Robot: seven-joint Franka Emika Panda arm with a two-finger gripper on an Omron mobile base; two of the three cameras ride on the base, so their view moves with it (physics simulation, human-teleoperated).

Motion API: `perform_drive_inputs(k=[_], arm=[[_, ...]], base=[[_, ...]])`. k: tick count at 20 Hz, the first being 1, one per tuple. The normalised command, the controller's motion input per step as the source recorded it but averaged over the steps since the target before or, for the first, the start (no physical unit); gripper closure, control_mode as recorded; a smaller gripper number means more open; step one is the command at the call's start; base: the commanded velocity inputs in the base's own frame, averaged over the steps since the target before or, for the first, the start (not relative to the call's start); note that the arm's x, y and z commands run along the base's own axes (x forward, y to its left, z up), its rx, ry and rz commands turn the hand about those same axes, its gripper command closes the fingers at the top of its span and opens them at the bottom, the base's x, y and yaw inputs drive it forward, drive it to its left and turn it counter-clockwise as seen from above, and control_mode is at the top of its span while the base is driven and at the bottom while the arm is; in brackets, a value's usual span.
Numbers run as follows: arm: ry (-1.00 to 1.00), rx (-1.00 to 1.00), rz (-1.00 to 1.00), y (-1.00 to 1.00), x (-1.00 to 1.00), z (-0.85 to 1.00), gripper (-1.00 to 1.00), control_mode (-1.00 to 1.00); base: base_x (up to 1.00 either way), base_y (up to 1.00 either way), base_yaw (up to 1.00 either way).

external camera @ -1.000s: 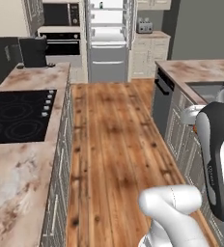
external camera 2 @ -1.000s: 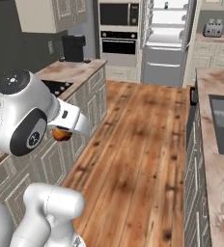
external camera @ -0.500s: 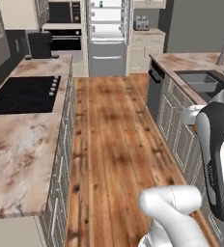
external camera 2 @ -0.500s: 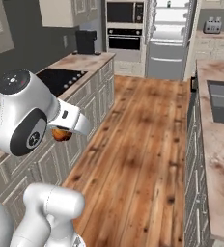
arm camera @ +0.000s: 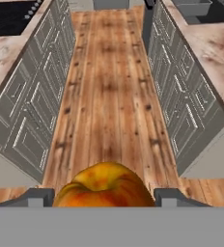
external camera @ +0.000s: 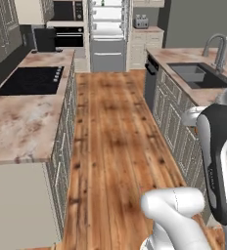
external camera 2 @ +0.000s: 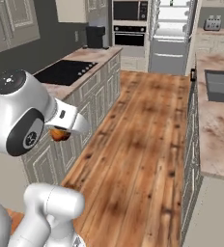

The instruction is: Pick up each peach from the fridge and place one peach on each plate on the dining counter.

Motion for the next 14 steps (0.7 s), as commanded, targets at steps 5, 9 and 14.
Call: perform_drive_inputs(k=[5, 9, 14], arm=[[0.0, 0.0, 0.0, 0.0, 0.0, 0.0, 1.0, 1.0], [0.0, 0.0, 0.0, 0.0, 0.0, 0.0, 1.0, 1.0], [0.0, 0.0, 0.0, 0.0, 0.0, 0.0, 1.0, 1.0]], base=[[-0.1, -1.0, 0.18], [0.0, -1.0, 0.22], [0.0, -1.0, 0.14]])
